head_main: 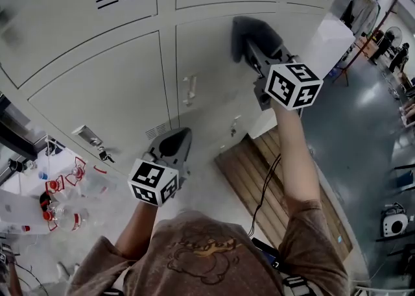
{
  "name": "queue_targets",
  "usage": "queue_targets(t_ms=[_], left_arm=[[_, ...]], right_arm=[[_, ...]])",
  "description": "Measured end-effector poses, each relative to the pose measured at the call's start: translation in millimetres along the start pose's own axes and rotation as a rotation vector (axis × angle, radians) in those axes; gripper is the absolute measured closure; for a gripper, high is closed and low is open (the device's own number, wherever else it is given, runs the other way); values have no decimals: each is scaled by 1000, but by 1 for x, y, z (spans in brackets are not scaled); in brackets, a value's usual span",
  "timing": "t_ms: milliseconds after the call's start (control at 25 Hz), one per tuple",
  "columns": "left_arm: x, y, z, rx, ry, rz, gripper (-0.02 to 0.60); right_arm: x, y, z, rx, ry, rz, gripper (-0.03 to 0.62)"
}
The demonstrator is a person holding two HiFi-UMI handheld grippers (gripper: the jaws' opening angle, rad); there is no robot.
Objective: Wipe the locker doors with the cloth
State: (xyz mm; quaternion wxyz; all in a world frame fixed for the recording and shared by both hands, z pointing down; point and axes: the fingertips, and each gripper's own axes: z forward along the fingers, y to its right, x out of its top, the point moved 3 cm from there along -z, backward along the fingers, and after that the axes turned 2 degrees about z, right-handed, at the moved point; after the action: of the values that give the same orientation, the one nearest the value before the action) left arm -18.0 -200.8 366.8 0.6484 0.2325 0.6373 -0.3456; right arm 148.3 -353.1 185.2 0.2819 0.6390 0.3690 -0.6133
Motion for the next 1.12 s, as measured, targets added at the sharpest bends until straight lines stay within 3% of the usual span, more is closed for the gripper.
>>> queue_targets(t_ms=[480,720,880,1120], left_arm=[[-2,5,4,9,-6,-3,583],[-6,7,-3,17,-19,-14,583],[-8,8,-8,22,-22,-18,583],[-13,13,-13,17,-30,-26,583]], right_arm=[[-9,58,-9,-134,-31,-13,556],[-9,71,-18,-200,-11,34,557],[-14,60,-33,-189,22,54,557],[-33,16,-51,-94,29,85,557]])
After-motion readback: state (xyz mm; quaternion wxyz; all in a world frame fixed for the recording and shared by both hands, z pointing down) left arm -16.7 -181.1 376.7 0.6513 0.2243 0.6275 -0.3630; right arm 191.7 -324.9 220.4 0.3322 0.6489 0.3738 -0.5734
